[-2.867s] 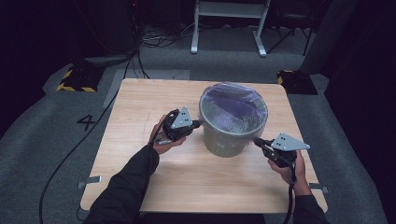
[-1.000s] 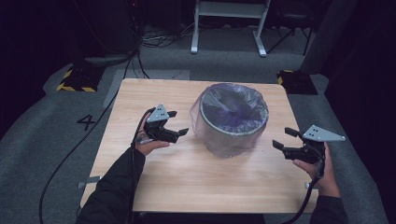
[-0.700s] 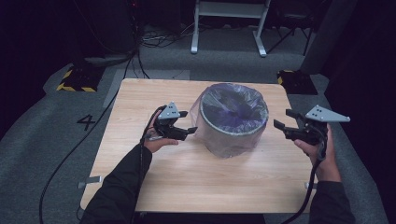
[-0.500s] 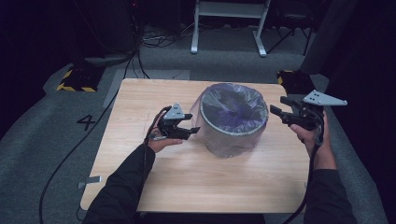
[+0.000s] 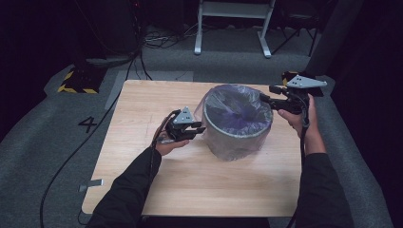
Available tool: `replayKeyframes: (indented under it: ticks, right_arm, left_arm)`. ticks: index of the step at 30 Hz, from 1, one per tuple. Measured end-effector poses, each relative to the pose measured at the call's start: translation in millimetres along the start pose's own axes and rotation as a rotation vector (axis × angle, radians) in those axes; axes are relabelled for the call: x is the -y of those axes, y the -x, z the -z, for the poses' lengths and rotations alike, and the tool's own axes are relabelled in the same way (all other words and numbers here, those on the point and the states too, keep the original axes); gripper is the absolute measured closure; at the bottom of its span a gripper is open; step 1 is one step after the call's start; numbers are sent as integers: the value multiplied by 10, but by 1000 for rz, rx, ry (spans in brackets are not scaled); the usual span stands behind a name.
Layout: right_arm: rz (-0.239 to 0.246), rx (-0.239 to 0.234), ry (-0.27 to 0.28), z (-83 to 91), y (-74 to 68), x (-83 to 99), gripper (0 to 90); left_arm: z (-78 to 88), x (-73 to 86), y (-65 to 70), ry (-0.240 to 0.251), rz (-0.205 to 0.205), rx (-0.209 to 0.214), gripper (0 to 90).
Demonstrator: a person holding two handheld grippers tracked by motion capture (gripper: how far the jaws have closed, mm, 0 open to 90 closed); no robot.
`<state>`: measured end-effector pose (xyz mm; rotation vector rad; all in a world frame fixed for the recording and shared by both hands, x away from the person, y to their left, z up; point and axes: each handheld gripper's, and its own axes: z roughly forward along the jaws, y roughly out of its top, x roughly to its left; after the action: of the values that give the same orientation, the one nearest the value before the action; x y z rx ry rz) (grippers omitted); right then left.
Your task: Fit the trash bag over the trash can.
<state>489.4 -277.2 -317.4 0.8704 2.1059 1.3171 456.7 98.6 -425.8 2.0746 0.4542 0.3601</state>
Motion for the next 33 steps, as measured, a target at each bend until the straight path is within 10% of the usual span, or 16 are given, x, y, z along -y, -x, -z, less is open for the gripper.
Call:
replayKeyframes:
  ticks: [13, 25, 33]
  right_arm:
    - [0, 1, -60, -332, 135, -42, 815]
    - [-114, 135, -91, -369, 315, -69, 896]
    - [-194, 114, -176, -547, 440, 173, 900]
  left_arm:
    - [-50, -5, -3, 9, 9, 4, 899]
    - [-104, -21, 34, -5, -5, 11, 900]
    - [-145, 26, 61, -39, -22, 42, 900]
